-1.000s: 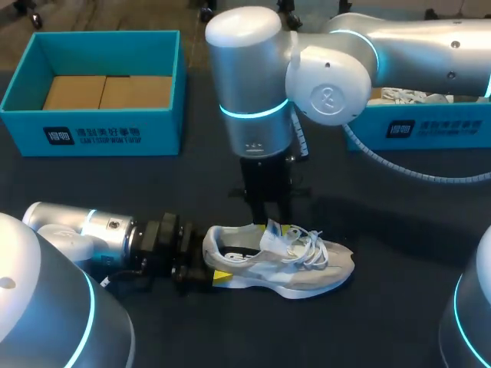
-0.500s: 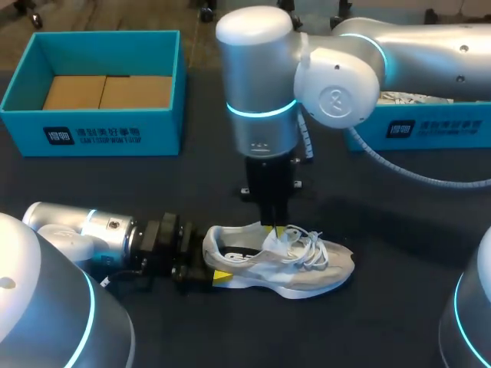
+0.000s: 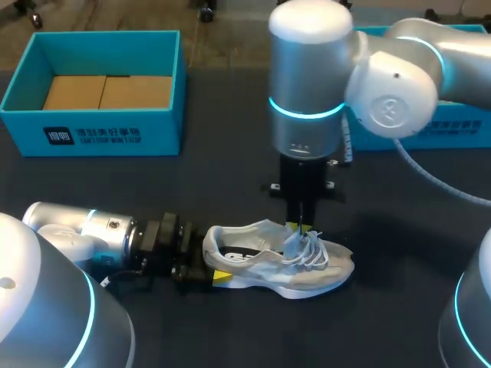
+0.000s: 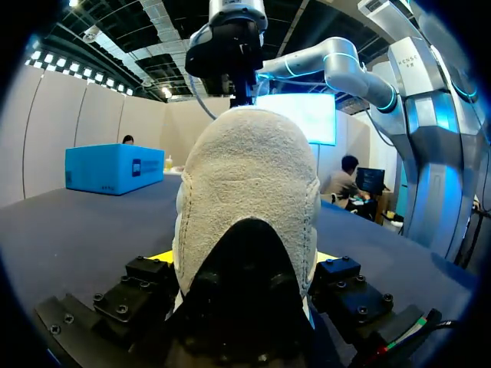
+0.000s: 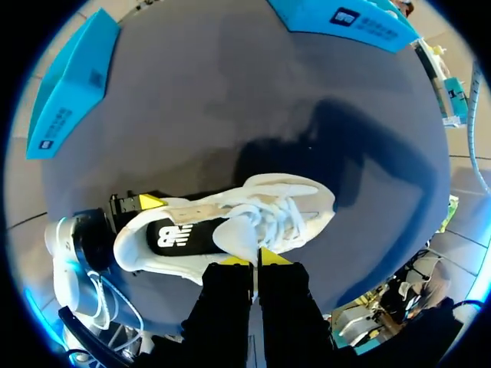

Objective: Take the shoe out of the shoebox, open the shoe tongue, remove and reinsert the insole, then place the shoe into the shoebox

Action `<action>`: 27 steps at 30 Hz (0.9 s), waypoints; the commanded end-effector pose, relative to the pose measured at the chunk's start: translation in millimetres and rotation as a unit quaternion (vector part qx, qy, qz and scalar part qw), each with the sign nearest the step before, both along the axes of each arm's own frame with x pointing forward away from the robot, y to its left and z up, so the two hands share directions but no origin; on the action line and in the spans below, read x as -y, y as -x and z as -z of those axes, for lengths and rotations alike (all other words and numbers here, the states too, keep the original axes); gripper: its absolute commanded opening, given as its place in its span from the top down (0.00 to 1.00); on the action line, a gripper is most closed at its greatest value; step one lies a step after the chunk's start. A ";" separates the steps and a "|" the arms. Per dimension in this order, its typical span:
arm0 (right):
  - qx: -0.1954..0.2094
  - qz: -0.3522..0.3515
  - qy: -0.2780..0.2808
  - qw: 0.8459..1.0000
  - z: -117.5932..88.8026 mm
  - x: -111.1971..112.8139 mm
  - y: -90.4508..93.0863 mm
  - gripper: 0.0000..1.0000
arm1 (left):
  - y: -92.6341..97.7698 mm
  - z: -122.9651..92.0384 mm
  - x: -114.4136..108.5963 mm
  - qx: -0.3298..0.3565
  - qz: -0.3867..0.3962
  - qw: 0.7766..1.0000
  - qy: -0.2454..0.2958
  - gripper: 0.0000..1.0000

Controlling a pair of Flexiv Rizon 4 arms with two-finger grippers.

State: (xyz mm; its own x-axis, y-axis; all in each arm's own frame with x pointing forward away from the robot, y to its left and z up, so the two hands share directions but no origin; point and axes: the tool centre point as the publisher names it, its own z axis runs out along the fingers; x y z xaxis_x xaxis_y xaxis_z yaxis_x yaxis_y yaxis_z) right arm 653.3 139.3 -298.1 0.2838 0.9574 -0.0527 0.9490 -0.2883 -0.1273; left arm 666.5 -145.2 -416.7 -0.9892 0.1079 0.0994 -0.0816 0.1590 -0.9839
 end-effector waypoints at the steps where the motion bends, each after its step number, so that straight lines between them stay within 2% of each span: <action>1: 0.029 0.080 -0.042 0.996 -2.4 17.2 12.8 1.00 | -1.3 4.7 1.6 0.000 0.000 1.000 0.000 1.00; 11: 0.028 0.060 -0.064 0.996 4.6 32.9 9.2 1.00 | -1.3 4.7 1.6 0.000 0.000 1.000 0.000 1.00; 27: 0.012 0.010 -0.090 0.996 30.6 55.9 5.9 1.00 | -1.3 4.7 1.6 0.000 0.000 1.000 0.000 1.00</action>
State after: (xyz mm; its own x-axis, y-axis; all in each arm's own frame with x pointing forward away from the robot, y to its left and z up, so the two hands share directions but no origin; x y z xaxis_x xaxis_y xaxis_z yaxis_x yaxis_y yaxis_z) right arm 648.8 89.1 -323.5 0.3009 0.9497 0.0863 0.9463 -0.2861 -0.1509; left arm 666.6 -145.2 -416.7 -0.9892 0.1077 0.0994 -0.0816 0.1590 -0.9839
